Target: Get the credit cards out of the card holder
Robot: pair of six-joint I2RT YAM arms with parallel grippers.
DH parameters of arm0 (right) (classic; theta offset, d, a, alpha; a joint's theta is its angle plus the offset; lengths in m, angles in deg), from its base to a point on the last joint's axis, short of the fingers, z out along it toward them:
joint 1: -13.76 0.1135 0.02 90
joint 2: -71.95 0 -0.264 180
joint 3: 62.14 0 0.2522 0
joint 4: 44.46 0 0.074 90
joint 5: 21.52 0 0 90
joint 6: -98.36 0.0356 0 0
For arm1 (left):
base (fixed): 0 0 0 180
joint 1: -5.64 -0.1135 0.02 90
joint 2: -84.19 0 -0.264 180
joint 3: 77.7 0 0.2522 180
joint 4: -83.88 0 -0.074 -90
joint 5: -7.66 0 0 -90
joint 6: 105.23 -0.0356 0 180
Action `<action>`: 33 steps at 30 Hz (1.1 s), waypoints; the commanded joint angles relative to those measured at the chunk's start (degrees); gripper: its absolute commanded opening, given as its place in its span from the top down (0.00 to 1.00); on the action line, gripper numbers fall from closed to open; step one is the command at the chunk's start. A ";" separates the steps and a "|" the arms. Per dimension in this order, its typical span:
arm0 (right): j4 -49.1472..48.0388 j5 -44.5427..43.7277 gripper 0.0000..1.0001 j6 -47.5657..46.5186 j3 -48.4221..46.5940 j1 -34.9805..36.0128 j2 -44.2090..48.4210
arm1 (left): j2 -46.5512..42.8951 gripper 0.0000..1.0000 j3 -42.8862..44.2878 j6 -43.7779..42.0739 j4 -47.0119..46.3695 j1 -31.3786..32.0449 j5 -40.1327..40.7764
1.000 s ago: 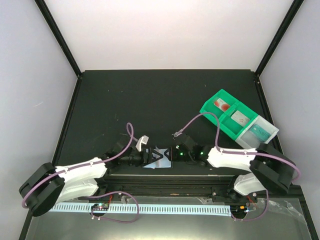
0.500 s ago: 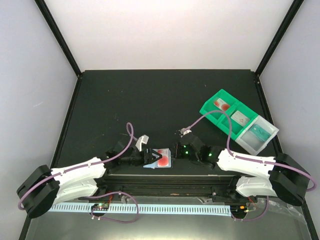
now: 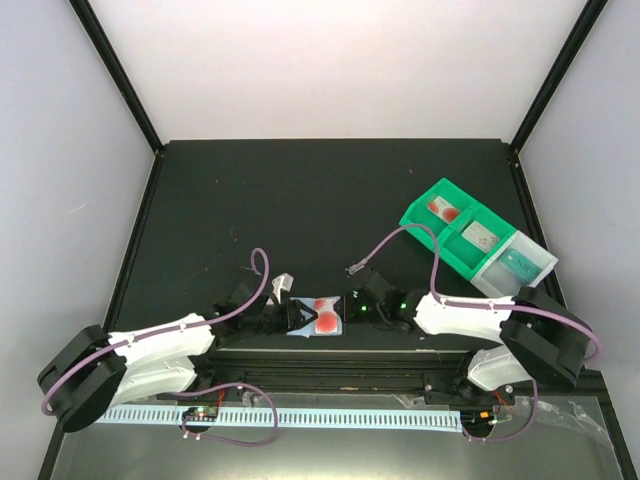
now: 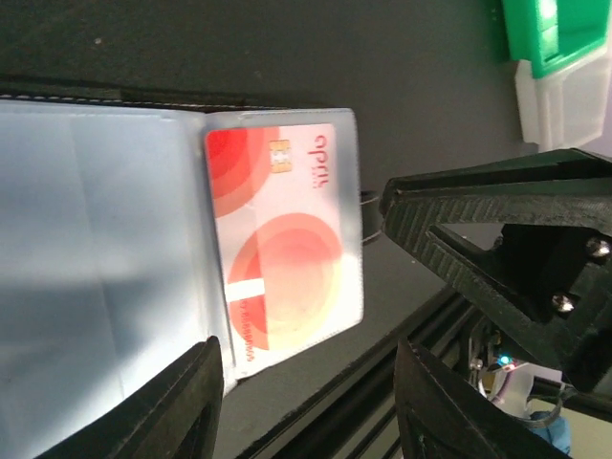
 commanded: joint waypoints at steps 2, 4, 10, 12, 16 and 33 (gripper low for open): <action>-1.41 1.27 0.87 -1.25 -2.09 0.14 -2.78 | 3.50 0.49 0.62 -0.67 -0.86 -0.59 -0.12; -2.39 1.55 0.88 -1.11 -1.60 0.14 -3.27 | 4.59 0.49 0.76 -0.70 -0.90 -0.60 0.00; -3.48 2.07 0.90 -1.08 -1.11 0.14 -5.66 | 6.85 0.49 0.77 -1.06 -1.09 -0.66 0.48; -3.45 2.07 0.90 -0.96 -0.72 0.13 -6.46 | 7.29 0.49 0.70 -1.09 -1.03 -0.69 0.72; -3.09 2.41 0.90 -0.80 -0.19 0.16 -7.68 | 7.74 0.49 0.54 -0.91 -1.44 -0.69 0.63; -6.22 4.24 0.91 0.66 2.01 0.16 -8.88 | 11.54 0.54 1.00 3.49 -8.12 -0.60 -4.00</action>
